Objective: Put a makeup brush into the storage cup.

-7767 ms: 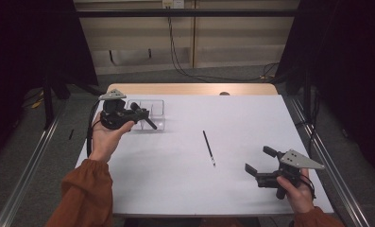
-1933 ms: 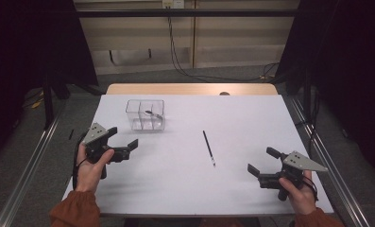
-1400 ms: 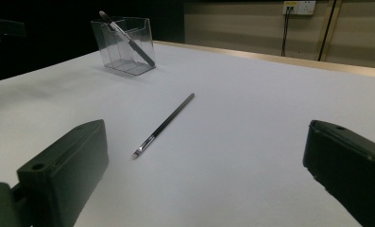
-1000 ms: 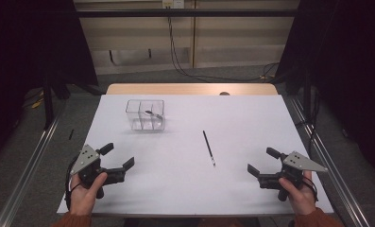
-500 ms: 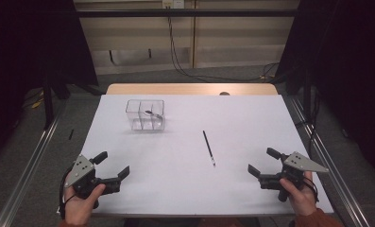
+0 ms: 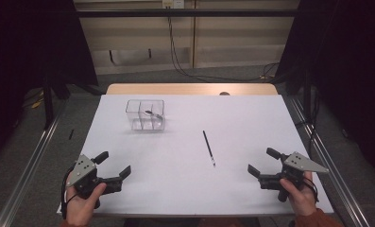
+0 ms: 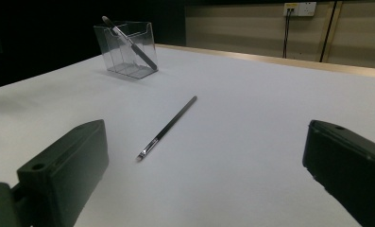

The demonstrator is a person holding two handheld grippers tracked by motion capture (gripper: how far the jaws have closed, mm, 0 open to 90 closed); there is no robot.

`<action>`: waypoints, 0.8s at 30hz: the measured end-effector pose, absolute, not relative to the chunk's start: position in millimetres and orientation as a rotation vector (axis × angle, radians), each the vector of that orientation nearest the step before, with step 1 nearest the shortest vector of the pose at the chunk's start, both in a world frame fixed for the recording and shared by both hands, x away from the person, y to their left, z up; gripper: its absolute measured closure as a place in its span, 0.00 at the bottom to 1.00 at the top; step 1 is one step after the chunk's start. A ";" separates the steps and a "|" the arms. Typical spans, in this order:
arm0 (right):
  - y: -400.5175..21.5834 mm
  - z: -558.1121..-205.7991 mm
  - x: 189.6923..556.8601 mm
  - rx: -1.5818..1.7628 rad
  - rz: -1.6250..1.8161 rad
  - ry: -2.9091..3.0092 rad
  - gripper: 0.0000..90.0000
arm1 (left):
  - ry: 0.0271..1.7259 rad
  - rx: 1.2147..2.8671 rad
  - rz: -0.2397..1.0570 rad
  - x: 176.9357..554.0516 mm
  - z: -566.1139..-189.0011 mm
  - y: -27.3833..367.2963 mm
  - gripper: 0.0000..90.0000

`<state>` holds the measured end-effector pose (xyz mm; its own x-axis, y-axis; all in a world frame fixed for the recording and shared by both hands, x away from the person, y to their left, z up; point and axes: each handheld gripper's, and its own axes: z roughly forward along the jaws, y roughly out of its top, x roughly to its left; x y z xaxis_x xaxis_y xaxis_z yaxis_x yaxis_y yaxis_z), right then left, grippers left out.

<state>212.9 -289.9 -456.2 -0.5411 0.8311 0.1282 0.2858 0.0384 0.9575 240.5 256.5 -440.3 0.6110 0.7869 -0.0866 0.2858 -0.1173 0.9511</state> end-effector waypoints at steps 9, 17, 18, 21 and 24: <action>-287.7 -455.7 213.1 1.114 1.534 1.859 0.00 | 0.898 1.687 0.528 239.7 -440.8 256.6 0.04; -280.9 -454.4 219.5 1.096 1.491 1.884 0.01 | 0.896 1.696 0.540 236.8 -439.8 256.3 0.04; -279.7 -453.5 219.9 1.091 1.500 1.885 0.00 | 0.896 1.696 0.535 237.0 -440.3 255.6 0.04; -276.6 -449.9 222.6 1.078 1.497 1.887 0.00 | 0.894 1.703 0.532 237.6 -440.8 255.9 0.04; -272.6 -446.9 227.7 1.070 1.499 1.886 0.00 | 0.893 1.695 0.531 238.5 -440.8 255.8 0.04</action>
<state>227.7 -272.6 -446.9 -0.5657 0.8201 0.0860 0.2690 0.0849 0.9594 238.5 255.8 -440.8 0.6164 0.7822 -0.0907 0.2937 -0.1215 0.9481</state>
